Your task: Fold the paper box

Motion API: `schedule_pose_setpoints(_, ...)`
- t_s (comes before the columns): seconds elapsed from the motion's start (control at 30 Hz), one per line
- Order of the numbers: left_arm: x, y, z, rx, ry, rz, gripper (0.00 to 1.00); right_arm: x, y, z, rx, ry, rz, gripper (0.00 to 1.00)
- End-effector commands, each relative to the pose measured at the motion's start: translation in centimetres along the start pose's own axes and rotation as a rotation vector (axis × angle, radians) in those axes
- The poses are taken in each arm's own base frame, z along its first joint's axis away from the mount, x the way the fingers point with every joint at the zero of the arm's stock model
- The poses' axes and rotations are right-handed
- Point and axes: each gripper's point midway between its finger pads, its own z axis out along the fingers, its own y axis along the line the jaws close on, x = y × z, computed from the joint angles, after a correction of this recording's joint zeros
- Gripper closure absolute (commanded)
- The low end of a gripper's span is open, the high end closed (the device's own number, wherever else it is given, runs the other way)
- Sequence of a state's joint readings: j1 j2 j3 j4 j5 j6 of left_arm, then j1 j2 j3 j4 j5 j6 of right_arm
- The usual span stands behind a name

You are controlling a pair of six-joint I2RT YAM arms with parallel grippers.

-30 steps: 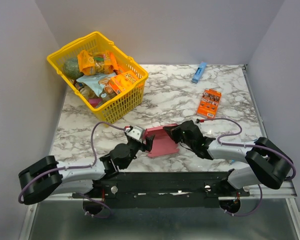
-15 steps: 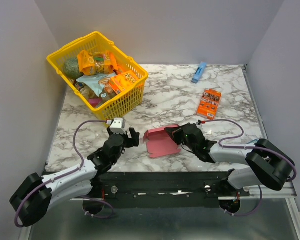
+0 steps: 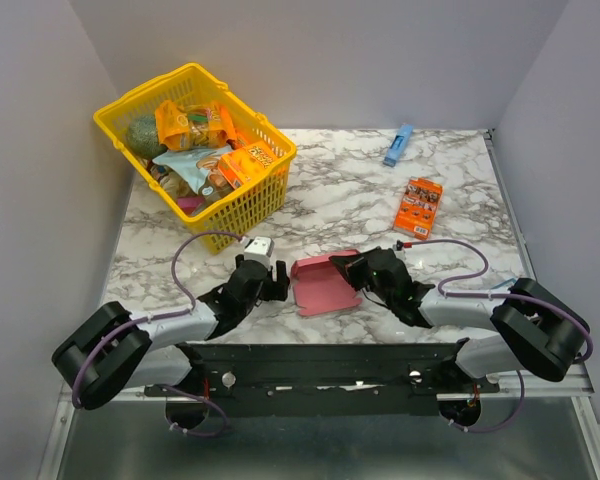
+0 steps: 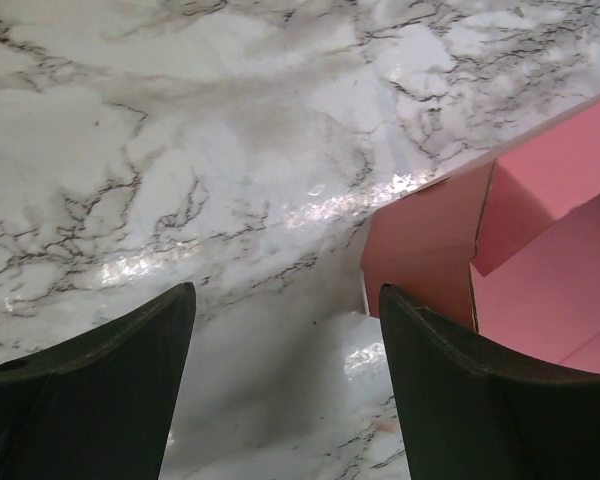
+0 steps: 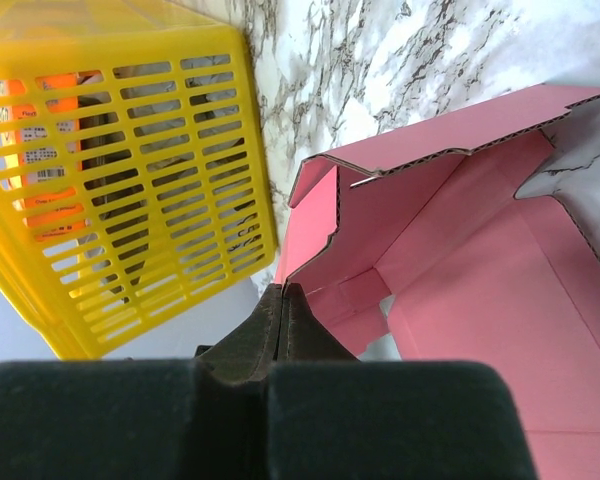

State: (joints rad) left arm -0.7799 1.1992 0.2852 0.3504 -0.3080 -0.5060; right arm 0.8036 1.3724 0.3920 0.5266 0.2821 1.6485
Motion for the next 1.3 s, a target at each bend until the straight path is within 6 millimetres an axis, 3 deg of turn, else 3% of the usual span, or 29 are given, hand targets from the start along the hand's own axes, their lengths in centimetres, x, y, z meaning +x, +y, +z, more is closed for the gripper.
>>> schedule_pose_setpoints(0.0,-2.4,-3.0,0.5,0.142,-0.073,0.035,0.19,-1.1,-2.7,0.1,0.071,-0.048,-0.055,0.99)
schedule_pose_setpoints(0.33,-2.3,-5.0,1.6,0.229,-0.064,0.068,0.30,-0.9,-2.8,0.2,0.078,-0.041,-0.066,0.99)
schedule_pose_setpoints(0.63,-2.6,-6.0,0.8,0.310,-0.109,0.072,0.32,-1.4,-3.9,0.2,0.111,-0.064,-0.091,0.99)
schedule_pose_setpoints(0.77,-1.9,-5.5,-0.4,0.320,-0.125,0.050,0.32,-1.4,-4.1,0.1,0.116,-0.066,-0.091,0.99)
schedule_pose_setpoints(0.97,-0.2,-4.4,-0.1,0.265,-0.076,0.063,0.31,-1.3,-4.0,0.2,0.115,-0.060,-0.094,0.99)
schedule_pose_setpoints(1.27,-2.1,-5.4,1.6,0.252,-0.134,0.128,0.34,-1.2,-4.1,0.2,0.115,-0.054,-0.095,0.99)
